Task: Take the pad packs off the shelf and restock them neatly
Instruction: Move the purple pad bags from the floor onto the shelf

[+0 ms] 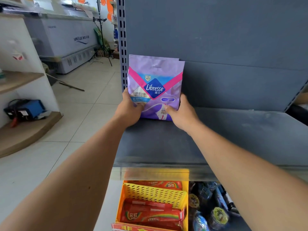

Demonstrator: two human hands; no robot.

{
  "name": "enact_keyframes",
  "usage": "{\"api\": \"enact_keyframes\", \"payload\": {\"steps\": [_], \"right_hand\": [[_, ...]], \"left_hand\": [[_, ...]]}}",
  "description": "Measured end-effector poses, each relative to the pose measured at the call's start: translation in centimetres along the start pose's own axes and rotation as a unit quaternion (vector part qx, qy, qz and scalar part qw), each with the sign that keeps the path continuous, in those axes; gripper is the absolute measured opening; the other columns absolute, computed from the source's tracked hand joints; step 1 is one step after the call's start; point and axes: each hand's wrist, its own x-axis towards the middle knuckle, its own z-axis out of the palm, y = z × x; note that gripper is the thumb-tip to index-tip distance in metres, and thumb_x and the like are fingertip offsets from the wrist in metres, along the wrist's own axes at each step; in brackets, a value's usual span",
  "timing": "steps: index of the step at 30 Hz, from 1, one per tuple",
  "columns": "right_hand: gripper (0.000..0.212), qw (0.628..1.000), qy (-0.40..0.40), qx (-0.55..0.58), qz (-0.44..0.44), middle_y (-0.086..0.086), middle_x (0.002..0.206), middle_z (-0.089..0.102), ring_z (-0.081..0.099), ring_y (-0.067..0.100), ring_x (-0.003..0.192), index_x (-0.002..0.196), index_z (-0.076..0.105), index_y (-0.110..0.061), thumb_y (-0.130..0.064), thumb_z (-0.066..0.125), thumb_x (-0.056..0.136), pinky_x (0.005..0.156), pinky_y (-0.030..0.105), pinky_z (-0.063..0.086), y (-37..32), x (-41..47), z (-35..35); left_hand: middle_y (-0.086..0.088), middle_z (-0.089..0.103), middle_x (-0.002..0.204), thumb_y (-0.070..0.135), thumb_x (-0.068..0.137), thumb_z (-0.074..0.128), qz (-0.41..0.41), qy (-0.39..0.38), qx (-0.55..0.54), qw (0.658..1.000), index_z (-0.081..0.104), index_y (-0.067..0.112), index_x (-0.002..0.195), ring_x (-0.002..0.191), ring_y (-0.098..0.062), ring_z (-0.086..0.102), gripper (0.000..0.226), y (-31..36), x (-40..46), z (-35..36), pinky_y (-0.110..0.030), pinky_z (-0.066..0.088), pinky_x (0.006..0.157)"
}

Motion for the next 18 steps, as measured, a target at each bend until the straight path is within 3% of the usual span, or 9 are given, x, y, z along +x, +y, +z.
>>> {"api": "enact_keyframes", "payload": {"steps": [8,13,18], "right_hand": [[0.044,1.000,-0.012,0.013,-0.004,-0.014,0.114,0.059,0.057,0.007,0.094,0.129,0.046,-0.025,-0.032,0.066,0.091,0.061,0.009,0.039,-0.08,0.54,0.24],[0.039,1.000,-0.012,0.014,-0.005,-0.012,0.116,0.063,0.061,0.011,0.100,0.124,0.049,-0.026,-0.035,0.066,0.090,0.075,0.024,0.047,0.12,0.64,0.46],[0.039,1.000,-0.015,0.006,-0.008,-0.012,0.115,0.062,0.060,0.009,0.098,0.124,0.049,-0.026,-0.036,0.065,0.091,0.073,0.022,0.047,-0.05,0.77,0.73]], "left_hand": [[0.001,0.053,0.107,0.029,0.096,0.057,-0.008,0.006,0.051,0.999,0.034,0.013,0.136,0.095,-0.018,0.050,0.048,-0.27,0.05,-0.33,-0.031,0.037,0.080],[0.002,0.054,0.107,0.031,0.096,0.057,-0.013,0.005,0.055,0.998,0.037,0.014,0.133,0.095,-0.019,0.051,0.046,-0.40,0.05,-0.36,-0.031,0.039,0.081],[0.001,0.054,0.109,0.032,0.096,0.057,-0.016,0.007,0.067,0.998,0.038,0.013,0.132,0.099,-0.020,0.052,0.045,-0.46,0.11,-0.83,-0.031,0.039,0.083]]}}
